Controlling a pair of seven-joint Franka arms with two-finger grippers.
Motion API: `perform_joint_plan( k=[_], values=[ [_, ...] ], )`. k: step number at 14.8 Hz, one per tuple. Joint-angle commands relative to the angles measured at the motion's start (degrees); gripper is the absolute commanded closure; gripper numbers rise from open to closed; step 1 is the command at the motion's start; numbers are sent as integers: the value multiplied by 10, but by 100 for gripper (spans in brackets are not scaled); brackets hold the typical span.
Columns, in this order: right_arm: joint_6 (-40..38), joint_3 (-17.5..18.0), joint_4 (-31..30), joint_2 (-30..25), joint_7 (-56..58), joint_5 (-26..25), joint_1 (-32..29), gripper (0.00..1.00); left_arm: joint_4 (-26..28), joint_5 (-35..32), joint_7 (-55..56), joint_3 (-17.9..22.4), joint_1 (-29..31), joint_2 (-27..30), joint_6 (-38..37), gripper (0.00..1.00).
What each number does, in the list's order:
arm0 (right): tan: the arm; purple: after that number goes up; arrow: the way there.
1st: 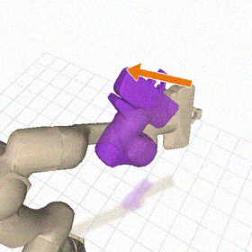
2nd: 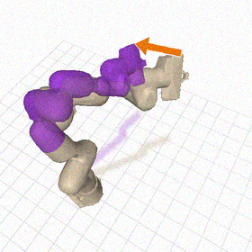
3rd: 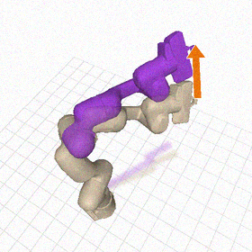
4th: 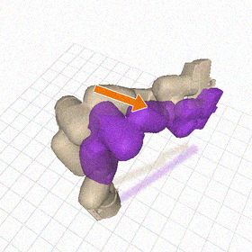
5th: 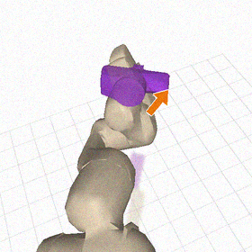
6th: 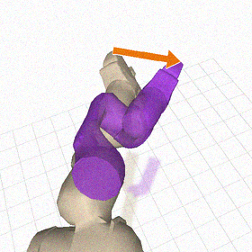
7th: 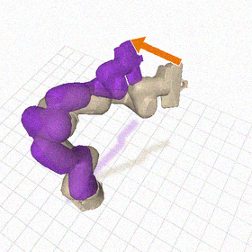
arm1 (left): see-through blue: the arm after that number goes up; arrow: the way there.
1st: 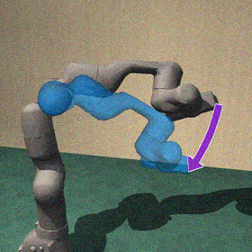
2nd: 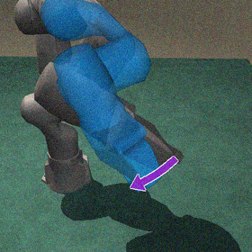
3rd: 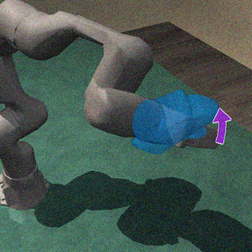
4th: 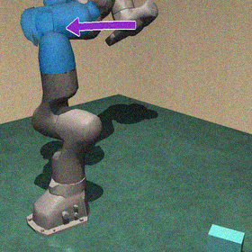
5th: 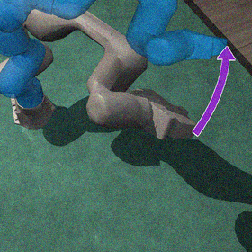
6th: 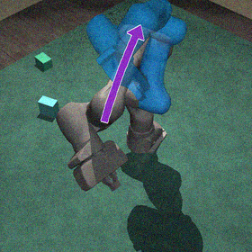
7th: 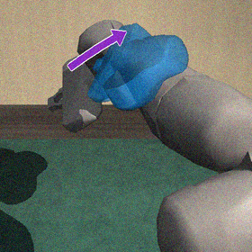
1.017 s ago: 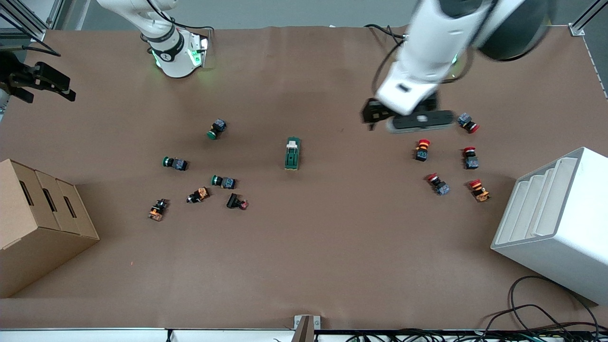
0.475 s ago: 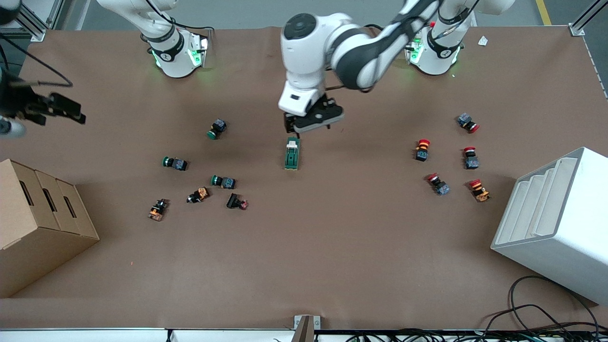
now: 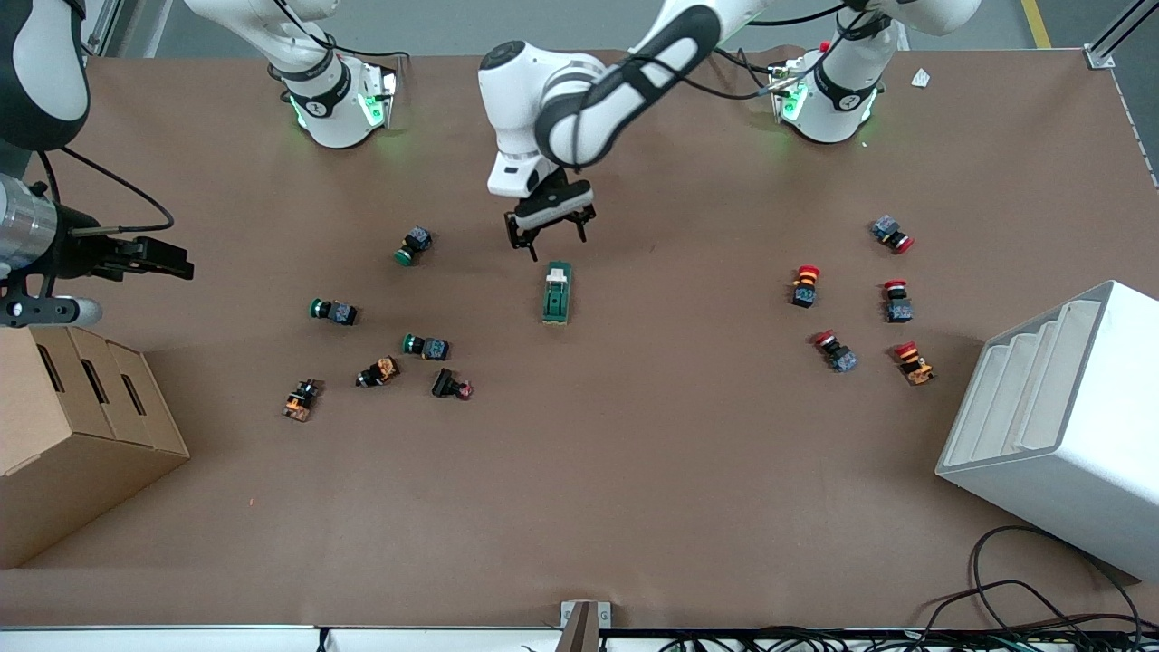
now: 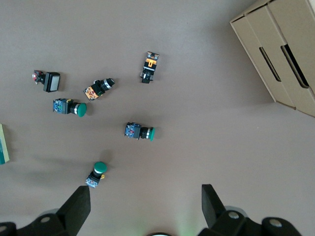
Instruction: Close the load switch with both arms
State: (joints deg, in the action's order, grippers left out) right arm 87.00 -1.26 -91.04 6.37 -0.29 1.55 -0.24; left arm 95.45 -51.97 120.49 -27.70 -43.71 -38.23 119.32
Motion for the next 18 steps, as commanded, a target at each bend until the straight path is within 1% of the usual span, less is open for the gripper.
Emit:
perform_joint_plan(
  k=[1,3,6,9,10,14,16,17,18],
  values=[
    [2,3,-2,-2,-90,5,30,0,24,-106,96,1,-29,-25,-2,0],
    [13,3,-2,4,-167,5,61,0,52,-174,134,1,-37,-35,-6,0],
    [40,3,-8,19,-263,34,101,0,83,-260,184,6,-60,-47,-33,1],
    [90,3,-30,23,-338,37,138,0,90,-322,217,6,-69,-64,-64,1],
    [102,3,-31,33,-369,39,151,0,91,-346,229,7,-74,-74,-74,1],
    [163,3,-35,72,-507,100,203,0,91,-451,296,7,-82,-114,-124,1],
    [203,3,-43,91,-567,110,241,0,91,-483,304,7,-82,-129,-135,1],
    [227,3,-52,101,-606,122,266,0,90,-497,304,7,-83,-132,-135,1],
    [255,3,-63,109,-634,146,285,0,90,-514,304,7,-82,-135,-136,1]
  ],
)
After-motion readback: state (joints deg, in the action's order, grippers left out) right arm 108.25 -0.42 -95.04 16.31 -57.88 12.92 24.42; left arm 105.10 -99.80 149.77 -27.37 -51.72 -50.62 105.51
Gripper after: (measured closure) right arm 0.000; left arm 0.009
